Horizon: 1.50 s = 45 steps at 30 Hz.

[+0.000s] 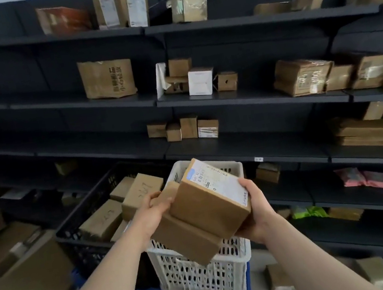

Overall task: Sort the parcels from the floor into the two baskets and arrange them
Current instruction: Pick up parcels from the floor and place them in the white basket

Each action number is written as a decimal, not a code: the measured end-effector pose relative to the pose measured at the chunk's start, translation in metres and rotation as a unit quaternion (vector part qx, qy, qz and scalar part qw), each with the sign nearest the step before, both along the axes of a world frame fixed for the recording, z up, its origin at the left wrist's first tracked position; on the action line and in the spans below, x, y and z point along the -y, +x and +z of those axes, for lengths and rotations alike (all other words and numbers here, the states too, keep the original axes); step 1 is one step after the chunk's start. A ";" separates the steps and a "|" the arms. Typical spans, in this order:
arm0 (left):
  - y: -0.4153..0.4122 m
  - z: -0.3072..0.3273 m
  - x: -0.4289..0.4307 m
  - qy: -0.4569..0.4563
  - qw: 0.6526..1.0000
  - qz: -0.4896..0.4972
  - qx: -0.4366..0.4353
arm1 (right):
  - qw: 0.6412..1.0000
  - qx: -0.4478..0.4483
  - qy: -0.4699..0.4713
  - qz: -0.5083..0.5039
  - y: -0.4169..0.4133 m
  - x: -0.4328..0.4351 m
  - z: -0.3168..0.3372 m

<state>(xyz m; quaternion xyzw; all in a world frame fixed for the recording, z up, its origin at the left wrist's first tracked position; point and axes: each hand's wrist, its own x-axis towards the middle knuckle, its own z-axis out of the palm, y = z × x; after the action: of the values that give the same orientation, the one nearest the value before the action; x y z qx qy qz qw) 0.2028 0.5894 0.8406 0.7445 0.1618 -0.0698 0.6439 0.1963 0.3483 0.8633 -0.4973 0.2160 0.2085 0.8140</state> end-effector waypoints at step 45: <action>0.232 -0.056 -0.065 -0.305 0.950 -0.034 -0.060 | 0.990 0.010 0.027 -0.141 0.169 -0.124 -0.051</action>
<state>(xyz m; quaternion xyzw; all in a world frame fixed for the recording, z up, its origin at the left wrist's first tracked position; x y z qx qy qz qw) 0.4350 0.6543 0.7846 0.5123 0.1453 -0.1824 0.8266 0.3651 0.4722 0.8120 -0.4420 0.2701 0.0919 0.8504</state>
